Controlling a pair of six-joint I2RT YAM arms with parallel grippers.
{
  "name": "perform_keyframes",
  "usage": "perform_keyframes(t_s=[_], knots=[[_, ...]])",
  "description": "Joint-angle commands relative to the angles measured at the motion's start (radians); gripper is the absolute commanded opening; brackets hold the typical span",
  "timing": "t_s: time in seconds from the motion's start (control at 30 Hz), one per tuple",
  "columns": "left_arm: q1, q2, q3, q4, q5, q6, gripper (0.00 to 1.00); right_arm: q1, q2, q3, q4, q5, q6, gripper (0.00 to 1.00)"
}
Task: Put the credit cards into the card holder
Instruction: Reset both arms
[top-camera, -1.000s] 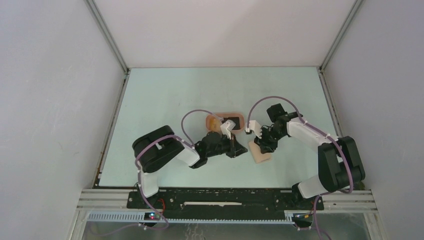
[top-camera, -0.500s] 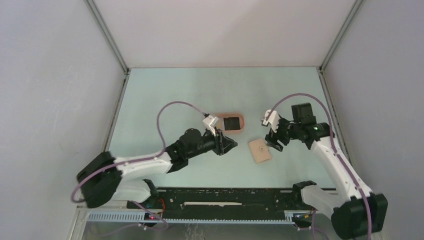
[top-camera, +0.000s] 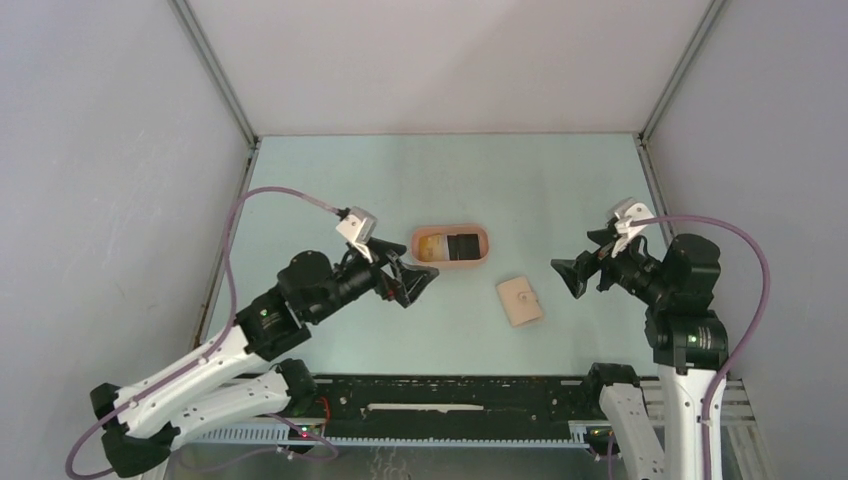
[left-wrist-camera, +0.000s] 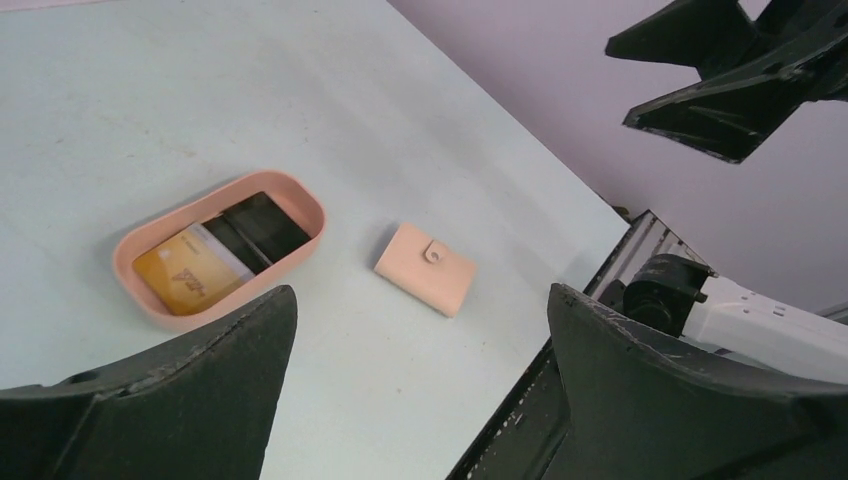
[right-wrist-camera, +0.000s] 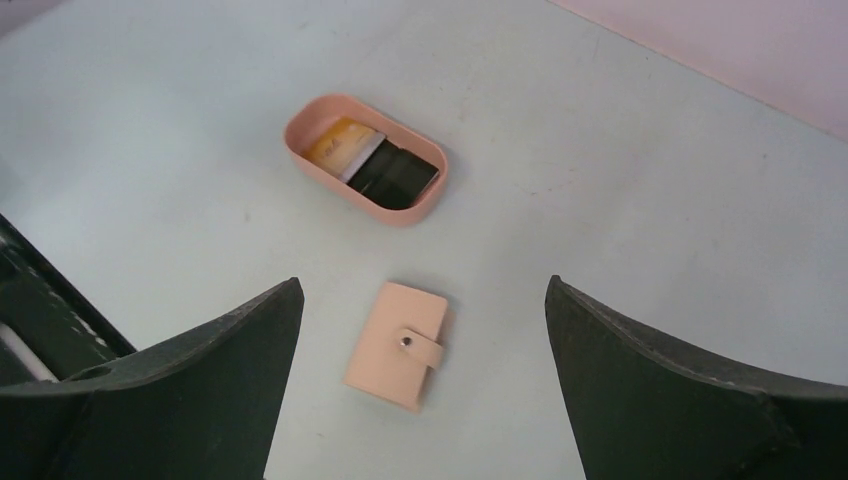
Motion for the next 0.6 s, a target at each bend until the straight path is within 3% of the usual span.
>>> perform_keyframes(t_s=[0.0, 0.3, 0.57], knots=[[0.004, -0.087, 0.041, -0.153, -0.065, -0.012, 1.0, -0.005, -0.054, 0.041, 0.072, 0.029, 0.267, 1.0], [0.004, -0.156, 0.034, -0.163, -0.032, -0.026, 1.0, -0.005, -0.089, 0.071, 0.105, 0.023, 0.386, 1.0], [0.004, -0.177, -0.027, -0.013, 0.013, -0.03, 1.0, -0.006, -0.072, 0.1, 0.113, 0.027, 0.45, 1.0]])
